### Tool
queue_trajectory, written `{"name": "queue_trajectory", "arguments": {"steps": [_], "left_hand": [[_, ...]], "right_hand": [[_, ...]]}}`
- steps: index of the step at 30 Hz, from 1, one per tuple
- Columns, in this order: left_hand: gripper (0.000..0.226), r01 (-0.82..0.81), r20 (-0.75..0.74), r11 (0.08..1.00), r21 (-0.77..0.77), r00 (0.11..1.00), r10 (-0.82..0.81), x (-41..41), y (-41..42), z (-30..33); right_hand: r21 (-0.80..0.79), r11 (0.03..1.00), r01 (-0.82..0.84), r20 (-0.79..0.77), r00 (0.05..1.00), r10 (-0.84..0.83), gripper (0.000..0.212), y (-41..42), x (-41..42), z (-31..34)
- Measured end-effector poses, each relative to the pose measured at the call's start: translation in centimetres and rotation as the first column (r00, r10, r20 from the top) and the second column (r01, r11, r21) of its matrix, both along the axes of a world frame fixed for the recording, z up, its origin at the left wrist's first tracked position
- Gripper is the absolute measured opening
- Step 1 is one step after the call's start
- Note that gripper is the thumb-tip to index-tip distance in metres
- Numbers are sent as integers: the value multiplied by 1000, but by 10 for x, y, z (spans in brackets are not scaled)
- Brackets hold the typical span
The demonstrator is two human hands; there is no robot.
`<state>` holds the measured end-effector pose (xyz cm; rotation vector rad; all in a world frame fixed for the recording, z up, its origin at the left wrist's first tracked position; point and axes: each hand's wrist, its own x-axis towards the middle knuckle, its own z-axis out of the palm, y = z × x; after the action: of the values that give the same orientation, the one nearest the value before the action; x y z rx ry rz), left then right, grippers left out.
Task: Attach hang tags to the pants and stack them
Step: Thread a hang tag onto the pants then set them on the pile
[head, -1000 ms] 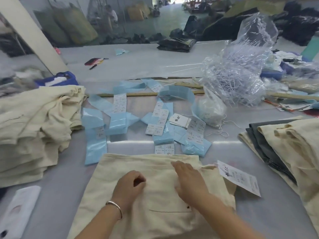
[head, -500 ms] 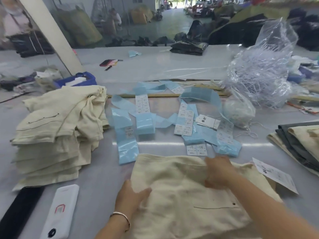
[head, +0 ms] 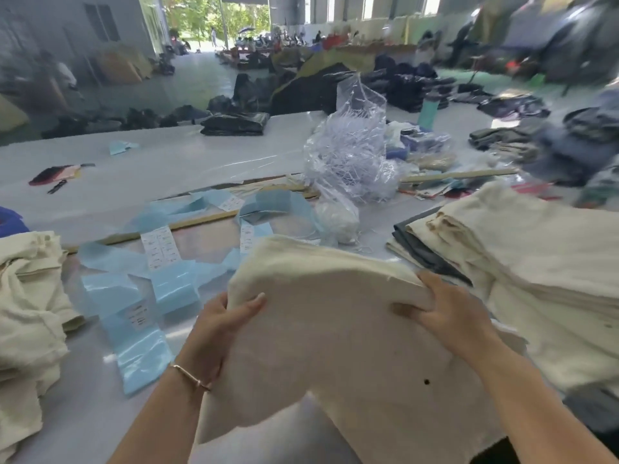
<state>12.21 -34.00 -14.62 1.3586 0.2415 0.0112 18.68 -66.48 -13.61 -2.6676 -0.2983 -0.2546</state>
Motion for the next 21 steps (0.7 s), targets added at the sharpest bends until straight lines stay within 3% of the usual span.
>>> {"name": "queue_trajectory", "arguments": {"steps": [6, 9, 12, 14, 17, 19, 21], "left_hand": [[41, 120, 165, 984, 129, 976, -140, 87, -104, 63], [49, 177, 216, 964, 201, 951, -219, 130, -174, 98], [40, 212, 283, 916, 341, 906, -315, 171, -247, 129], [37, 154, 350, 869, 469, 871, -344, 198, -292, 143], [35, -78, 470, 740, 668, 815, -339, 243, -350, 162], [30, -255, 553, 665, 702, 784, -283, 275, -380, 172], [44, -362, 590, 613, 703, 777, -218, 308, -404, 174]], "right_hand": [[-17, 961, 275, 216, 940, -265, 90, -108, -12, 64], [-45, 927, 373, 294, 891, -345, 85, -178, -17, 101], [-40, 899, 435, 347, 850, -396, 78, -245, -22, 140], [-44, 872, 487, 362, 822, -440, 71, -281, -17, 158], [-82, 838, 540, 431, 777, -459, 66, -325, 9, 176], [-93, 820, 565, 459, 755, -468, 71, -349, 39, 185], [-104, 799, 593, 451, 744, -493, 74, -369, 76, 188]]}}
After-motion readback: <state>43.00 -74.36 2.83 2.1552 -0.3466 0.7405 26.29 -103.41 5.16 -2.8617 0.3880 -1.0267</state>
